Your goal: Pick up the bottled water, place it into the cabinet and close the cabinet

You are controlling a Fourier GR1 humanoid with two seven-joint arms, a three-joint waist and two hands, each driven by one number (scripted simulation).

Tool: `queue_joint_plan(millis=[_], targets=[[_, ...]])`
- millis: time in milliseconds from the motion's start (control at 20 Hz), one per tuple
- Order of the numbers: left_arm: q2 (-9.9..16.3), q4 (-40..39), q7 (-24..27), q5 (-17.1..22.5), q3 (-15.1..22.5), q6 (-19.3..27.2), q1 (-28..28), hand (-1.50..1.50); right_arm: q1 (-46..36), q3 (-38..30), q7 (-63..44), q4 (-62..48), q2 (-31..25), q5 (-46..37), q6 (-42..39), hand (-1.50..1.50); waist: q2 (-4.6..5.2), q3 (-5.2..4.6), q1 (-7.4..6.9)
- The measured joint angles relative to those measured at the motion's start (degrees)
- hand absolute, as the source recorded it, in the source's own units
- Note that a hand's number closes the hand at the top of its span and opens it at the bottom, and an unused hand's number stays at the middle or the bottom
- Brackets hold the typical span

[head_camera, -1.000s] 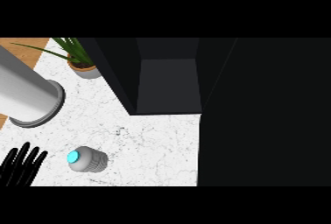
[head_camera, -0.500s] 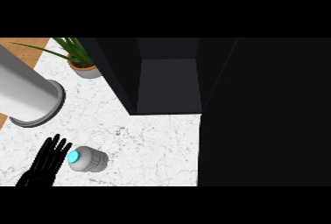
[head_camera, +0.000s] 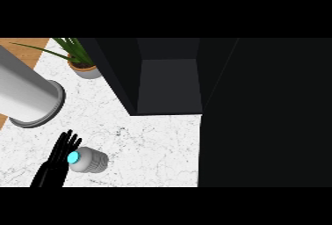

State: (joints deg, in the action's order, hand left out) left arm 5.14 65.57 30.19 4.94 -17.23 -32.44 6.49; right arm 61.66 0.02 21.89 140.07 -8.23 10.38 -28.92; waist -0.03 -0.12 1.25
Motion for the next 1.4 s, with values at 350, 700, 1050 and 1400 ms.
queue_joint_plan(millis=[350,700,1050,1400], targets=[[1.32,-12.36,7.14,-3.55,-0.35,4.09,-5.73,-1.50,2.15,-2.15,3.31,-0.30,-0.15,0.25,-2.09,-1.50,0.07,-0.04,0.21],[1.46,-22.29,9.95,-2.39,-0.26,3.53,-11.16,-1.50,4.18,-3.01,5.67,-0.50,0.10,0.30,-3.36,-1.50,0.15,-0.08,0.23],[0.61,-25.72,9.25,0.74,0.57,0.64,-14.08,1.50,4.85,-4.34,6.85,-0.81,0.09,0.45,-3.50,-1.50,0.11,-0.05,-0.10],[-0.25,-26.80,9.35,3.32,1.12,-0.17,-15.61,1.50,5.44,-3.39,6.98,-0.71,0.45,0.23,-3.37,-1.50,0.07,-0.03,-0.33]])
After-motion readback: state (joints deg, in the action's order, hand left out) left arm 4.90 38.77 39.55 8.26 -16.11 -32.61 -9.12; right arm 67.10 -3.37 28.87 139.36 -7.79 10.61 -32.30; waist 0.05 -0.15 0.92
